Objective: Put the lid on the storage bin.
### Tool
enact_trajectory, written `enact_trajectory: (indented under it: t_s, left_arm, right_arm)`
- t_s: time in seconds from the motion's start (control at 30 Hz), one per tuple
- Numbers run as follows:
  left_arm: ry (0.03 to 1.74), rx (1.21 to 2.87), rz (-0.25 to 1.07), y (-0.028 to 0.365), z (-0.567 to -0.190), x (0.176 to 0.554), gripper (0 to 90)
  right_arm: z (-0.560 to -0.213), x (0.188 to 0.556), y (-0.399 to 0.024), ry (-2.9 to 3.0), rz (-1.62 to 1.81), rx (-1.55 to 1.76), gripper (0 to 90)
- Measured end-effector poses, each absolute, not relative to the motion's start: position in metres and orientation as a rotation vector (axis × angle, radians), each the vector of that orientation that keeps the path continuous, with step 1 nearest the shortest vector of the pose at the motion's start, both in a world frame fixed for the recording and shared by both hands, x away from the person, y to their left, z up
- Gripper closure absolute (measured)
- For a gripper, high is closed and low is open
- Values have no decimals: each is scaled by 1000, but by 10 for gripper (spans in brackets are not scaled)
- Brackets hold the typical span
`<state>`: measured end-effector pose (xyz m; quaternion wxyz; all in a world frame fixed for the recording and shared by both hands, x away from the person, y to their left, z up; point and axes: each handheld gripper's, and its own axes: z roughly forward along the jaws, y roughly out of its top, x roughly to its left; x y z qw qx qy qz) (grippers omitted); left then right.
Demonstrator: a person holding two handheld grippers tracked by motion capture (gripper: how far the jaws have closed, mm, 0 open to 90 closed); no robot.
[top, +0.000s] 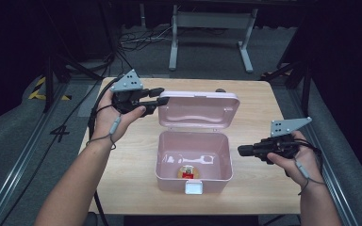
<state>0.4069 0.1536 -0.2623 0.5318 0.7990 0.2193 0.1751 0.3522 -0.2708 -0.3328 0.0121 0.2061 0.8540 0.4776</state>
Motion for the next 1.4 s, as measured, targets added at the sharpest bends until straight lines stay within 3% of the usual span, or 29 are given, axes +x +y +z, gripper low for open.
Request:
enact_trajectory:
  t_s: [0.2, 1.4]
  left_arm:
    - [474, 1961, 461, 150, -259, 391, 633]
    - [411, 1948, 318, 165, -286, 357, 487]
  right_arm:
    - [-331, 350, -266, 2665, 1520, 629, 898]
    - [-320, 336, -250, 2662, 1595, 549, 900]
